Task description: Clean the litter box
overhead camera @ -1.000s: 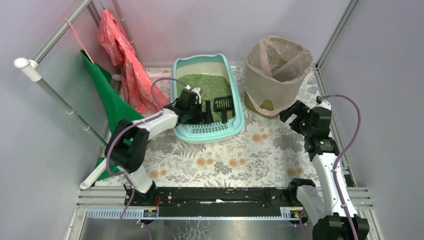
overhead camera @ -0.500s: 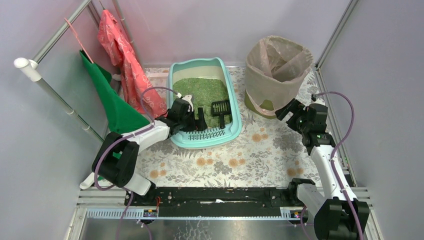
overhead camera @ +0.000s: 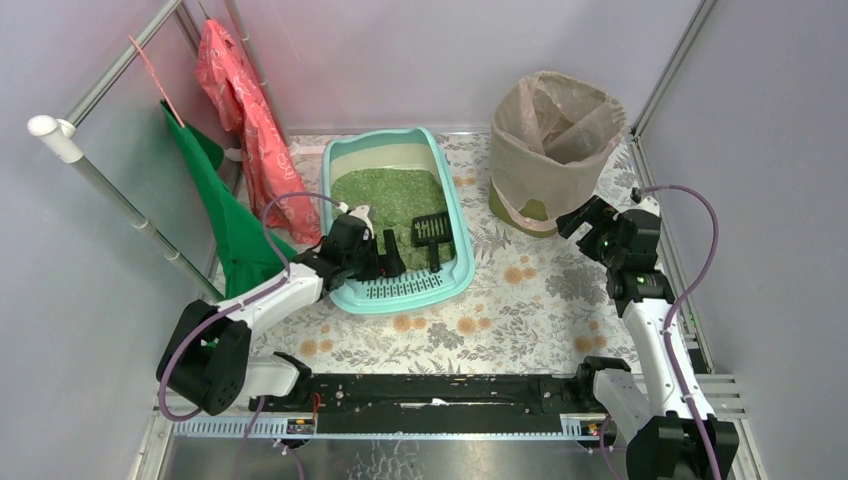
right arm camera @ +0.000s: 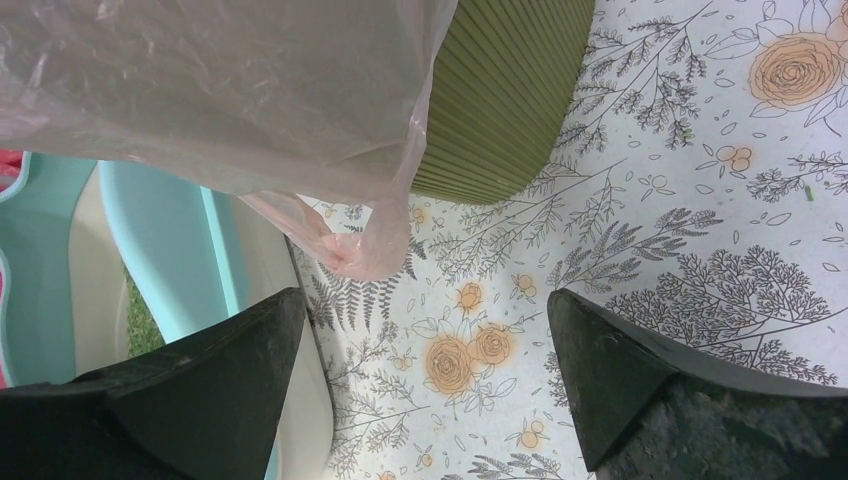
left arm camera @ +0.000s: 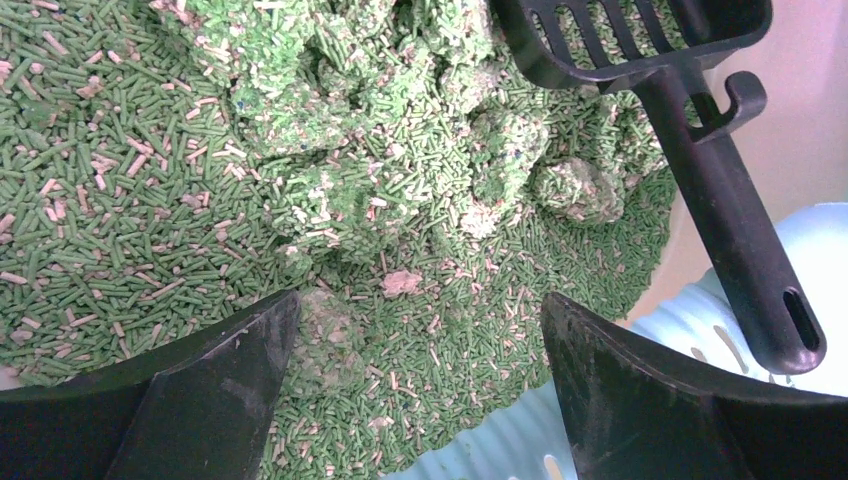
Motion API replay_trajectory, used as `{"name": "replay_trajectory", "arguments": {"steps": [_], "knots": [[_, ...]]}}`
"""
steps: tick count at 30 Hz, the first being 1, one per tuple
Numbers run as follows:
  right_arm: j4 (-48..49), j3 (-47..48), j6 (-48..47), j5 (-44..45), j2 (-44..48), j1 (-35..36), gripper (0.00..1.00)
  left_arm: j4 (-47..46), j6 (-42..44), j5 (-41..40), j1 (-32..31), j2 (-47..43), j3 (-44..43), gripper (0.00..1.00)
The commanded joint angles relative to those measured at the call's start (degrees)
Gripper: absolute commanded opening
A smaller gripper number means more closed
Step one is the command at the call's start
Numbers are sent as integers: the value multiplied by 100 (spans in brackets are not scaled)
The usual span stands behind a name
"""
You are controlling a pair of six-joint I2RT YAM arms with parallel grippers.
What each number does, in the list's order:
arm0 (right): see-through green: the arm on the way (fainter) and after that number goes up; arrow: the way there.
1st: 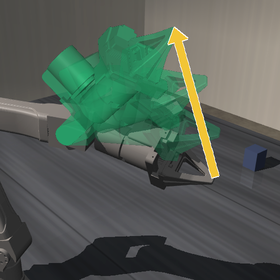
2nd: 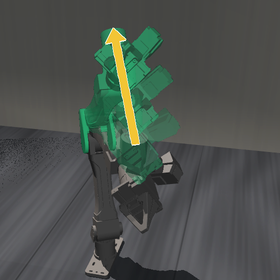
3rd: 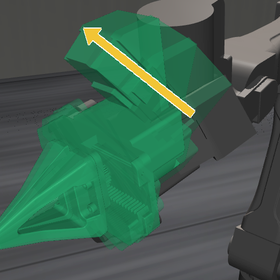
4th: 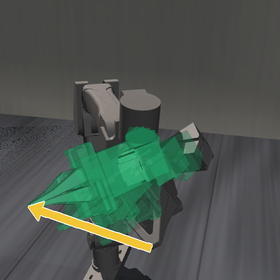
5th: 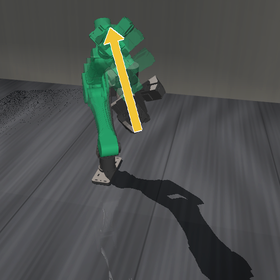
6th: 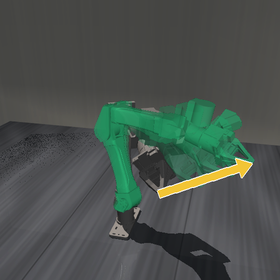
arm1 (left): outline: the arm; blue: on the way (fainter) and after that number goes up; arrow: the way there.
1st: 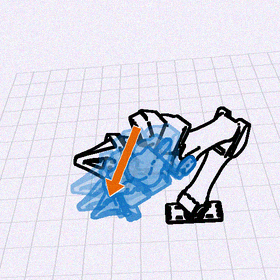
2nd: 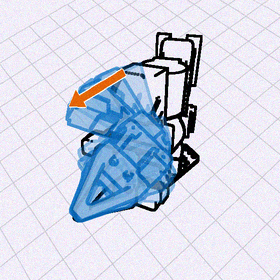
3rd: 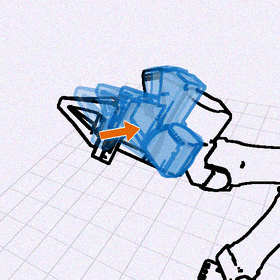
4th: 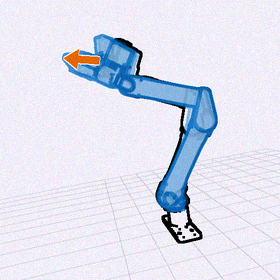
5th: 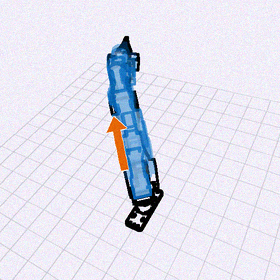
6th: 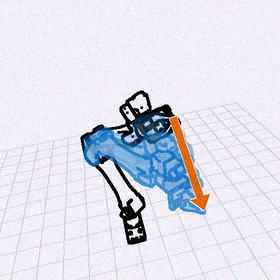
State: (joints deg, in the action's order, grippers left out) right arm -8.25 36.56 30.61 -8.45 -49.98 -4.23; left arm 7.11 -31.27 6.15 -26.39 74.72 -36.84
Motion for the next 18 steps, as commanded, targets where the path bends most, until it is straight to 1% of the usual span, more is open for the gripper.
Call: {"name": "replay_trajectory", "arguments": {"steps": [1, 5, 9, 12, 15, 18], "knots": [[87, 300, 122, 78, 76, 19, 100, 807, -140, -235, -31, -186, -520, 99], [45, 414, 194, 197, 258, 10, 100, 832, -155, -169, -154, -165, -1343, 99], [-85, 664, 269, 238, 228, -21, 100, 1009, -85, -244, -338, -109, -2224, 99], [-31, 708, 391, 354, 269, -55, 100, 1057, -38, -205, -421, 59, -2632, 99], [70, 703, 503, 742, 436, -118, 100, 939, 12, -237, -428, 408, -2976, 99], [224, 758, 616, 1294, 583, -227, 100, 491, 190, -312, -428, 1005, -3408, 99]]}}
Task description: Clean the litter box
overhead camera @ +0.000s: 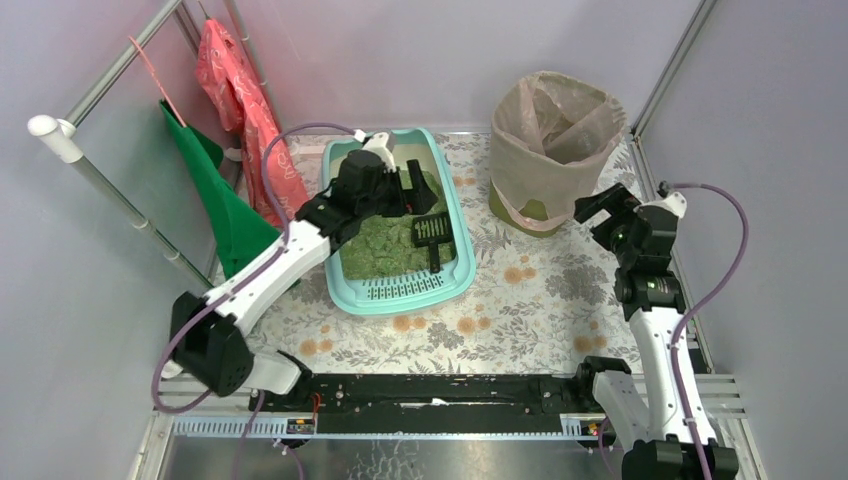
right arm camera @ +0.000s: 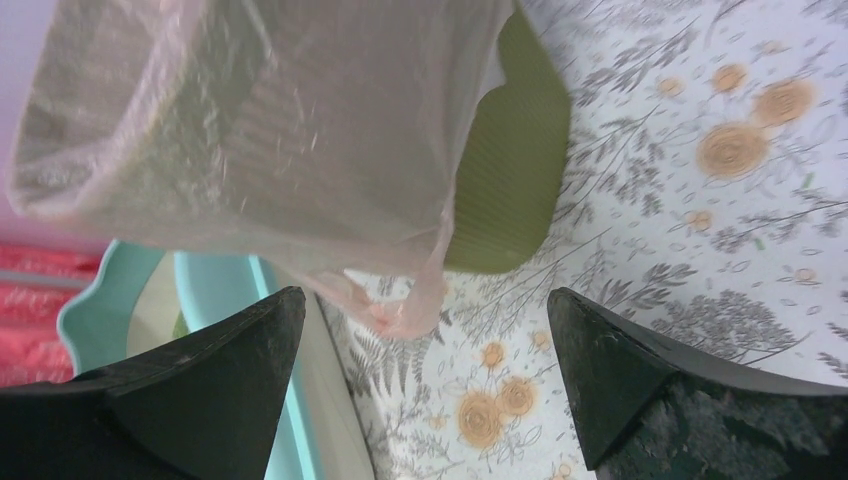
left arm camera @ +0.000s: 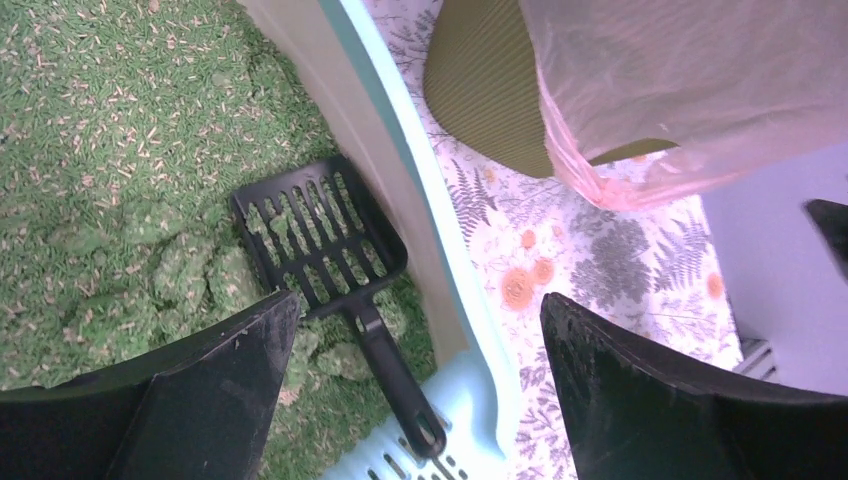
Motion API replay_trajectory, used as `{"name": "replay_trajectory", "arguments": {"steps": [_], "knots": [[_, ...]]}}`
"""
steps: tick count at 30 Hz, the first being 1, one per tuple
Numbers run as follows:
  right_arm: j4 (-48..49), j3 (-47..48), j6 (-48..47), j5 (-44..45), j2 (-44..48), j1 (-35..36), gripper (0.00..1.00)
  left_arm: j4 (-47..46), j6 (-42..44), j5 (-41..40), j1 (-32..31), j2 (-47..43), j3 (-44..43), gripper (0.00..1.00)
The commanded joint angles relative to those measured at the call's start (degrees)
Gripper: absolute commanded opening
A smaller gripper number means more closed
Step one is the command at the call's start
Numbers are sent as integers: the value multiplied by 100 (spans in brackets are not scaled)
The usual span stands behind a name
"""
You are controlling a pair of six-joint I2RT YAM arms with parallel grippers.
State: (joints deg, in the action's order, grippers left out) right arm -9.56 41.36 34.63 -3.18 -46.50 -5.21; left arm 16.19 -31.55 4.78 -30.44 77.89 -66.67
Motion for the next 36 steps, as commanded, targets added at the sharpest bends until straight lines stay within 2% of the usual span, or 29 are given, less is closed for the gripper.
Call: {"name": "replay_trajectory", "arguments": {"steps": [1, 5, 8, 10, 15, 19, 24, 29, 36], "knots": [[461, 313, 245, 914, 245, -185, 100, -508, 286, -230, -22, 953, -660, 99], [628, 629, 561, 1027, -25, -461, 100, -178, 427, -295, 97, 2419, -2419, 99], [891, 757, 1017, 507, -434, -745, 100, -3, 226, 269, 315, 3441, -3546, 99], [1420, 688, 1338, 341, -718, -919, 100, 143, 171, 548, 370, 3966, -4245, 99], [2344, 644, 2069, -25, -1650, -1420, 99, 499, 140, 462, 458, 4968, -5596, 99], [2556, 997, 2057, 91, -2520, -1473, 100, 638, 29, 998, 520, 5640, -6431, 99], [2783, 1091, 1992, -122, -2952, -1474, 100, -591, -673, 2411, 454, 6059, -6030, 99], [2174, 1672, 1616, -489, -3571, -1468, 100, -558, -339, 2324, 32, 6010, -5646, 99], [2468, 1408, 1691, -609, -3845, -1404, 100, -620, -195, 2265, -365, 5642, -4858, 99]]}}
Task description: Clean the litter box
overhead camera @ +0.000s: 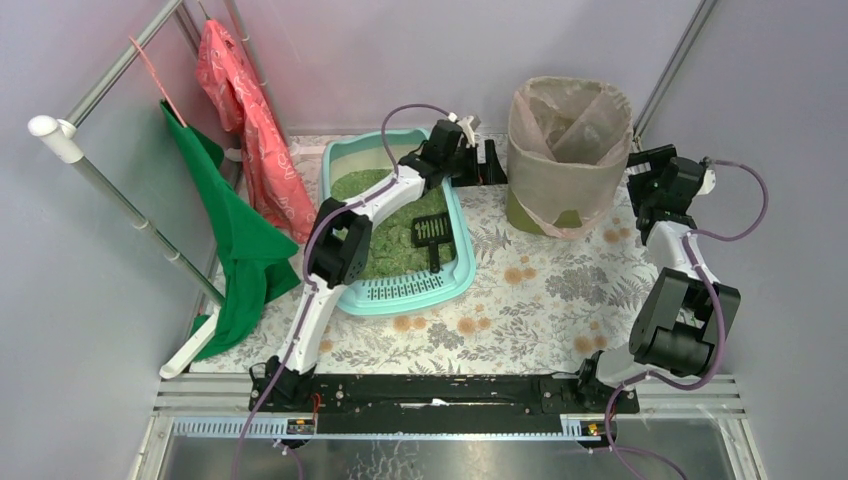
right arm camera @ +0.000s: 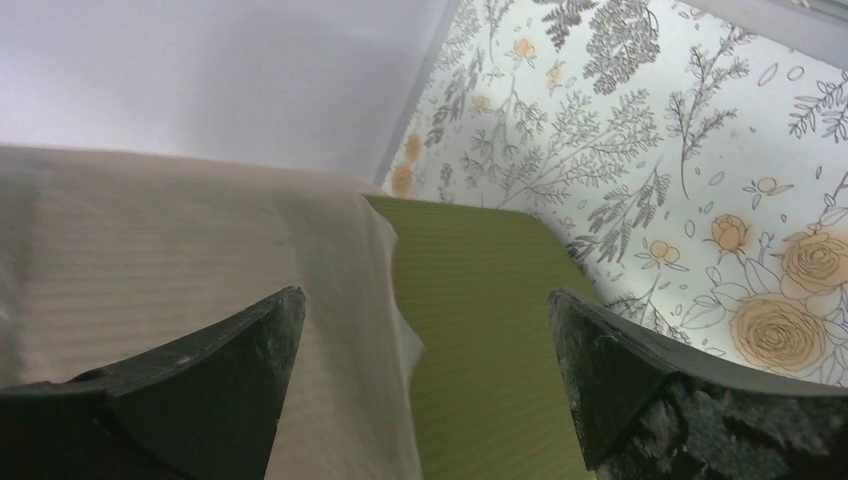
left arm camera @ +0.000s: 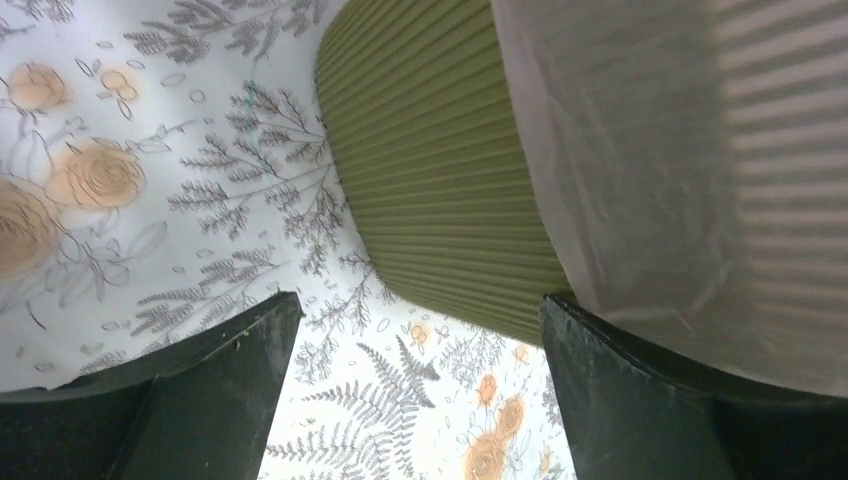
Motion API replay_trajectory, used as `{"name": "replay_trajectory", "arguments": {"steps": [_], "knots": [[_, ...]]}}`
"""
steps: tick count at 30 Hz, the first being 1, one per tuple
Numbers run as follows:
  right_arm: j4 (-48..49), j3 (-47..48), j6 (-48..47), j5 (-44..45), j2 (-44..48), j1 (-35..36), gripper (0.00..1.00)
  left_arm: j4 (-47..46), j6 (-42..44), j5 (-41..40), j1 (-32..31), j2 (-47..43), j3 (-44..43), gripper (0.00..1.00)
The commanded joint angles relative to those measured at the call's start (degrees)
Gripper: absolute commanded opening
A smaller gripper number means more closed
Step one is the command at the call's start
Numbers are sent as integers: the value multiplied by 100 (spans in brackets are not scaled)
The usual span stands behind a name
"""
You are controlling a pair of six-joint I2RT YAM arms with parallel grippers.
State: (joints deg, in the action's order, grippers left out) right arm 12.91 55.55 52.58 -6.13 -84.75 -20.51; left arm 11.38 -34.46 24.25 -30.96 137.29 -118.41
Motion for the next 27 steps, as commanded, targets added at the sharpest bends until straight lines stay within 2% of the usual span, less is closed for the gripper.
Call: {"name": "replay_trajectory", "arguments": {"steps": [1, 10, 18, 23, 27], "knots": [[205, -36, -126, -295, 2, 126, 100, -143, 90, 320, -355, -364, 426, 99], [120, -474, -229, -245, 557, 126, 100, -186, 296, 145, -792, -1010, 1182, 99], [-405, -738, 25, 400, 1348, -123, 100, -28, 472, 59, -885, -1335, 1413, 99], [-546, -1025, 202, 1212, 2188, -234, 100, 12, 622, 8, -883, -1757, 1859, 99], [-1076, -632, 1, 1525, 2415, -234, 100, -30, 697, -49, -931, -2140, 2297, 99]]}}
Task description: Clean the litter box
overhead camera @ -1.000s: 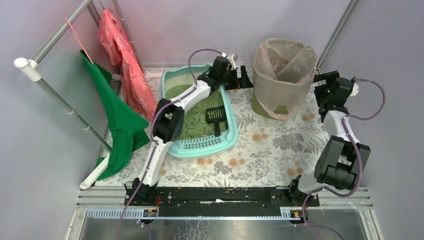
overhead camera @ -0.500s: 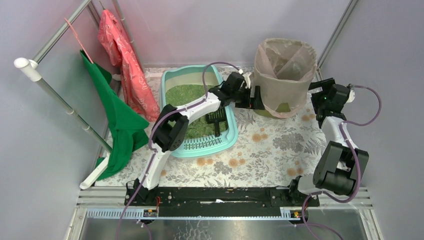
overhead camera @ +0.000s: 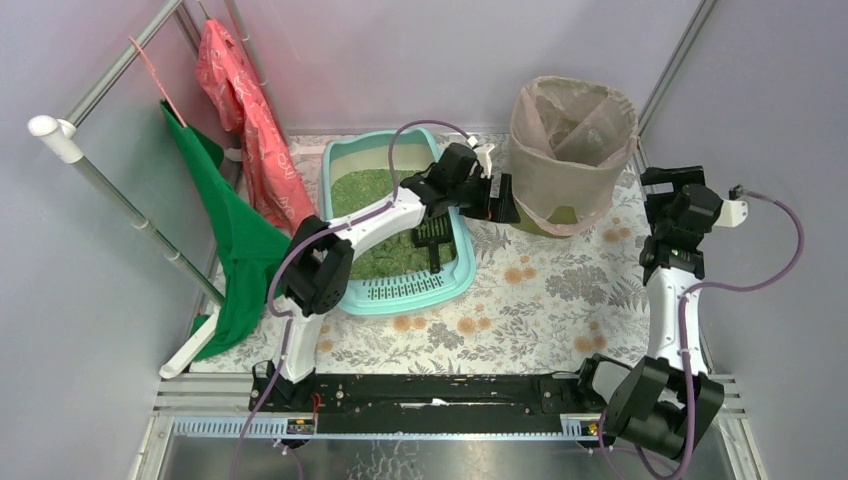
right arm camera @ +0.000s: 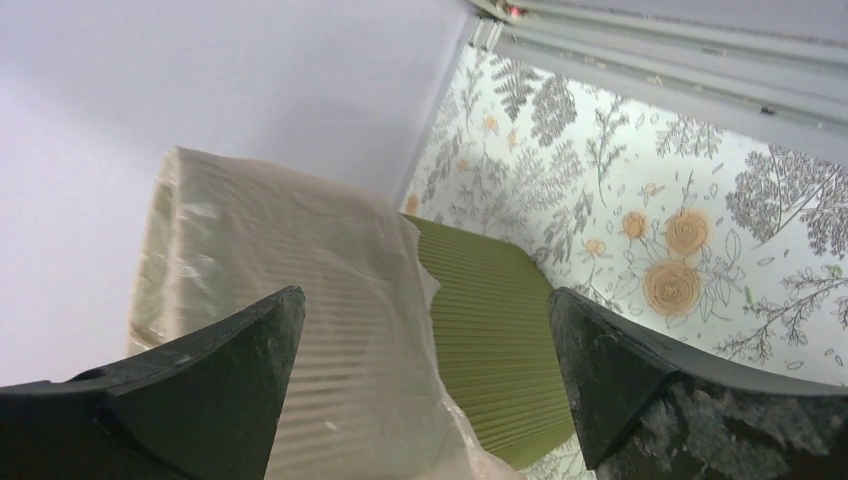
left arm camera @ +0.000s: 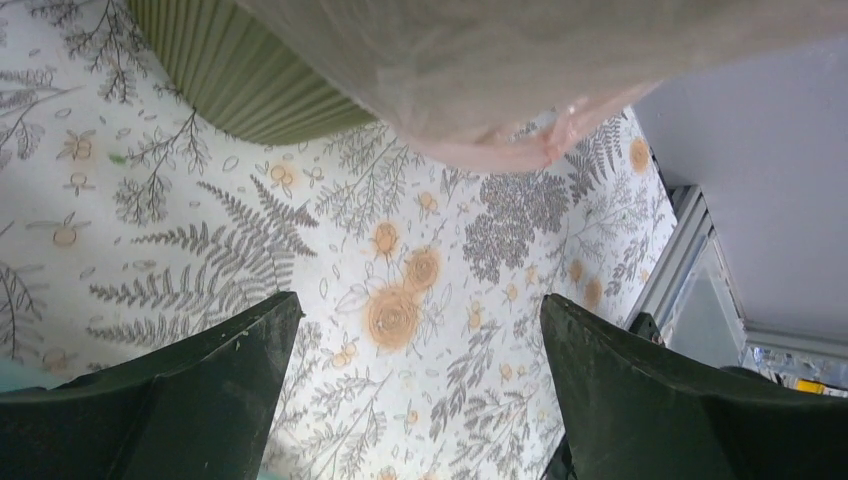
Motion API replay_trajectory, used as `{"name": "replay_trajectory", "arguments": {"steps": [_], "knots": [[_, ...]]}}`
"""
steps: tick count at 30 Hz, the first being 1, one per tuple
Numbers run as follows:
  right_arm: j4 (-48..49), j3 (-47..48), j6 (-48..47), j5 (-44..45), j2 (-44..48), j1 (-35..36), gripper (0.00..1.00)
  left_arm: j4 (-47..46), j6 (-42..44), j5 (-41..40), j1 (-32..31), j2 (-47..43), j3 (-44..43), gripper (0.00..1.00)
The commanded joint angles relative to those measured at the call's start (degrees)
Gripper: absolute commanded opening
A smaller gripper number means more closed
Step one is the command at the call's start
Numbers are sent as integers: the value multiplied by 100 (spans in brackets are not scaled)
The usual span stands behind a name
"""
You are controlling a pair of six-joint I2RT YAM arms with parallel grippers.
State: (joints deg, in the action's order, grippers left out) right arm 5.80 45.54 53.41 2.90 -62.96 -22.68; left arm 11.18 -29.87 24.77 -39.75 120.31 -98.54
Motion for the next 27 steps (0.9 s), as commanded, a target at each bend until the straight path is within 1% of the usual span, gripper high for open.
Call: {"name": "replay_trajectory", "arguments": {"steps": [1, 4, 6, 8, 11, 13, 16, 18, 19, 21, 22, 23, 24, 25, 26, 27], "knots": [[-362, 418, -94, 666, 252, -25, 100, 3, 294, -132, -81, -521, 372, 99], [-442, 781, -184, 686, 253, -52, 100, 293, 522, -165, -169, -659, 302, 99], [-502, 1083, -276, 540, 262, -53, 100, 394, 630, -209, -226, -844, 305, 99], [-468, 1329, -452, 242, 270, -44, 100, 398, 725, -342, -312, -1131, 390, 99], [-298, 1737, -768, -705, 157, 7, 100, 339, 858, -791, -358, -1650, 623, 99], [-862, 2355, -1122, -1003, -72, 184, 100, 251, 923, -1175, -363, -2001, 852, 99], [-1598, 3490, -1874, -1111, -531, 868, 100, 141, 970, -1825, -363, -2490, 1209, 99], [-2531, 4663, -2437, -1202, -1138, 1339, 100, 98, 951, -2208, -359, -2777, 1434, 99], [-3073, 5444, -2845, -1334, -1577, 1570, 100, 127, 903, -2401, -345, -2905, 1531, 99], [-4274, 7114, -3376, -1481, -2573, 2044, 99, 210, 646, -2459, -180, -3112, 1729, 99], [-4899, 8315, -3591, -1449, -3316, 2285, 97, 209, 419, -2375, 7, -3209, 1942, 99], [-5440, 9206, -3736, -1363, -3843, 2524, 96, 104, 131, -2059, 261, -3294, 2159, 99], [-5988, 10005, -3854, -1367, -4389, 2672, 96, -99, -280, -1625, 575, -3400, 2485, 99], [-6288, 10673, -3952, -1454, -4848, 2801, 97, -373, -693, -1220, 898, -3548, 2833, 99], [-6421, 11039, -4026, -1512, -5174, 2913, 98, -634, -835, -966, 1191, -3652, 3136, 99], [-6397, 11059, -4079, -1549, -5328, 3012, 98, -697, -799, -1013, 1356, -3784, 3340, 99]]}}
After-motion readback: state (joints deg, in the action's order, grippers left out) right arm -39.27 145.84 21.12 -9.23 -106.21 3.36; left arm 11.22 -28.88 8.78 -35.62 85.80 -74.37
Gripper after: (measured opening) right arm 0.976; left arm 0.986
